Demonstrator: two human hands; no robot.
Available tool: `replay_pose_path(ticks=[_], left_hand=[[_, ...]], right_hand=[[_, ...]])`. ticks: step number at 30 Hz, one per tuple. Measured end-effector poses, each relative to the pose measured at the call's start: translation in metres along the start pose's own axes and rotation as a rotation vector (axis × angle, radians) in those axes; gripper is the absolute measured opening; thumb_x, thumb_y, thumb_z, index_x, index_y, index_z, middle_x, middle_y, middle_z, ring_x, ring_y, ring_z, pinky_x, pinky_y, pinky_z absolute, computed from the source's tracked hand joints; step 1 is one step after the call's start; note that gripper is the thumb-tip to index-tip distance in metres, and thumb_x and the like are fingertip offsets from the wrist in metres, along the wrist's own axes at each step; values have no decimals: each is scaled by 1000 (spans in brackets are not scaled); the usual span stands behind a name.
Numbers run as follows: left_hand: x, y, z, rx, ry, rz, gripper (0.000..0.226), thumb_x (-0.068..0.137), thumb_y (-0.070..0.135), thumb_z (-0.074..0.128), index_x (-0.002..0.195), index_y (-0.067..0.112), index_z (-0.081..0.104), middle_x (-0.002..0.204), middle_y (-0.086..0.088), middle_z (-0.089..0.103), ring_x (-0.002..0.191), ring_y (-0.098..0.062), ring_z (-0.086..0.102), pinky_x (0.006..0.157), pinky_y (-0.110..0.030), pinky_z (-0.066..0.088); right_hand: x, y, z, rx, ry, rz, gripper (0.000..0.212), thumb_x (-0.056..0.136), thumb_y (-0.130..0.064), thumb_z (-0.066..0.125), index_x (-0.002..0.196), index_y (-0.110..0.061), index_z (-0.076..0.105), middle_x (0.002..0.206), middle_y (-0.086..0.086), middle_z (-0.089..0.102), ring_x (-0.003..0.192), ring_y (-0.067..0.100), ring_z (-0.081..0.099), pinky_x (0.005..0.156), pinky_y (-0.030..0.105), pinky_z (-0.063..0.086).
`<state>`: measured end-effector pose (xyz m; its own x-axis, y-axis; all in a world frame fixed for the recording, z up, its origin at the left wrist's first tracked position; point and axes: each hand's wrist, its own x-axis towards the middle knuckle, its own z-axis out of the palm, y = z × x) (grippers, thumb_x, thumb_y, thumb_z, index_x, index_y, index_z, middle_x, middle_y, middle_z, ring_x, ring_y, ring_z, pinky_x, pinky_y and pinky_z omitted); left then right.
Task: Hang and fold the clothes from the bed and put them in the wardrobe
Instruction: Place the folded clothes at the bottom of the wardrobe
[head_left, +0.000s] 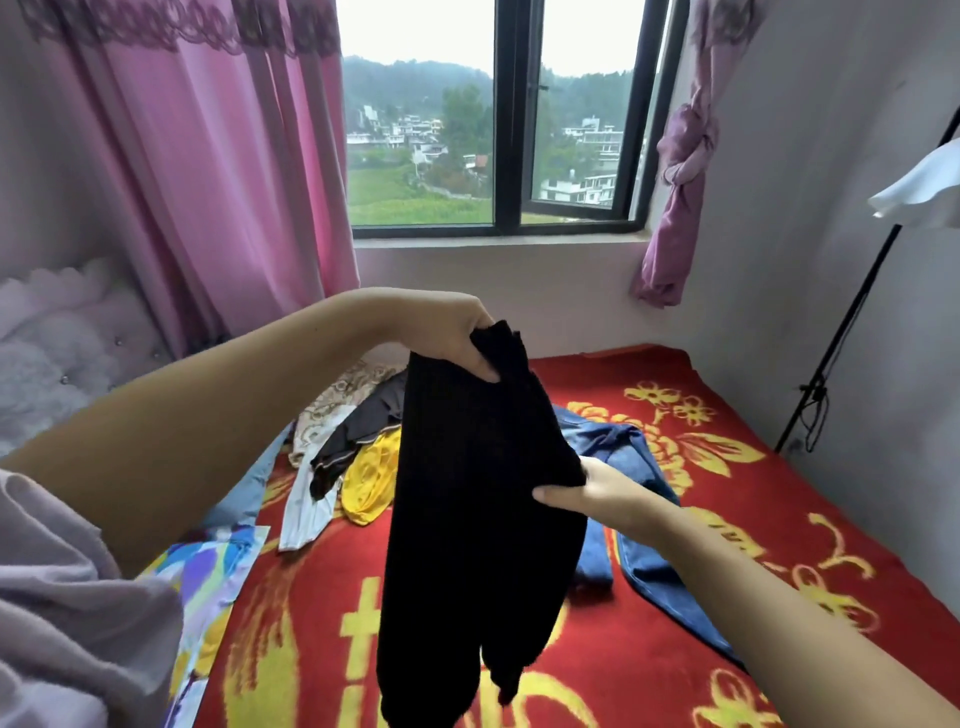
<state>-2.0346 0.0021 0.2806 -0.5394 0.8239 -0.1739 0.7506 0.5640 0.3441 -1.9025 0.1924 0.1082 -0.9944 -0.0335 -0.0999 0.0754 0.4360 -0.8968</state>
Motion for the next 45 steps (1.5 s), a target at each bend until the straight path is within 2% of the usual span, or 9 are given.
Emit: replay_pose_path(ticks=[4, 14, 20, 25, 29, 32, 35, 39, 45], left_hand=[[12, -46, 0, 22, 42, -109, 8, 80, 35, 74, 85, 31, 69, 78, 18, 71, 76, -4, 69, 78, -25, 53], [36, -120, 25, 25, 468, 18, 21, 82, 10, 70, 101, 18, 75, 90, 4, 66, 86, -22, 65, 83, -37, 52], [-27, -193, 149, 113, 467, 124, 37, 64, -13, 66, 86, 14, 79, 80, -8, 65, 72, -22, 60, 68, -28, 48], [-116, -268, 348, 226, 397, -103, 35, 69, 11, 47, 80, 23, 78, 78, -6, 64, 69, -26, 60, 69, -35, 45], [-209, -305, 502, 304, 153, -460, 31, 52, -5, 67, 67, 20, 76, 83, -20, 68, 80, -36, 66, 78, -60, 46], [-232, -290, 568, 149, -64, -663, 62, 29, -19, 80, 82, 12, 78, 89, -24, 67, 84, -41, 65, 77, -68, 45], [-179, -245, 590, 159, 26, -500, 37, 62, -1, 62, 96, 7, 75, 93, -17, 67, 86, -35, 67, 84, -60, 48], [-72, -193, 603, 11, 128, -438, 53, 61, 1, 80, 113, 5, 69, 106, -15, 66, 92, -32, 66, 87, -47, 51], [24, -169, 637, -193, 159, -905, 65, 93, 27, 55, 150, 15, 26, 151, -9, 34, 139, -23, 31, 114, -40, 24]], right_hand=[[21, 14, -31, 91, 12, 30, 22, 89, -16, 66, 111, -15, 66, 109, 7, 71, 101, 17, 67, 84, 24, 51], [81, -13, -78, -587, 126, -15, 30, 80, -24, 70, 108, -32, 62, 92, -11, 67, 87, 9, 61, 71, 23, 45], [64, 42, 38, -898, -240, -82, 25, 87, -21, 57, 112, -20, 54, 95, 4, 54, 96, 29, 59, 68, 27, 34], [38, 160, 225, -890, -570, 114, 71, 94, -27, 52, 153, -31, 12, 131, 13, 40, 110, 38, 56, 87, 42, 44], [1, 244, 323, -642, -1019, 279, 66, 95, -29, 54, 152, -21, 22, 144, 21, 37, 131, 35, 41, 106, 39, 35], [-16, 290, 320, -530, -933, 346, 50, 96, -24, 49, 145, -17, 38, 135, 16, 51, 125, 31, 48, 104, 35, 37], [-9, 341, 262, -533, -658, 461, 34, 95, -17, 47, 127, -14, 58, 124, 9, 63, 116, 25, 57, 97, 28, 40], [42, 381, 165, -516, -159, 555, 27, 88, -2, 50, 105, -10, 69, 106, 9, 71, 105, 25, 63, 91, 28, 42], [145, 423, 100, -727, -25, 233, 43, 88, 2, 48, 127, -11, 60, 131, 11, 55, 116, 30, 55, 99, 38, 42]])
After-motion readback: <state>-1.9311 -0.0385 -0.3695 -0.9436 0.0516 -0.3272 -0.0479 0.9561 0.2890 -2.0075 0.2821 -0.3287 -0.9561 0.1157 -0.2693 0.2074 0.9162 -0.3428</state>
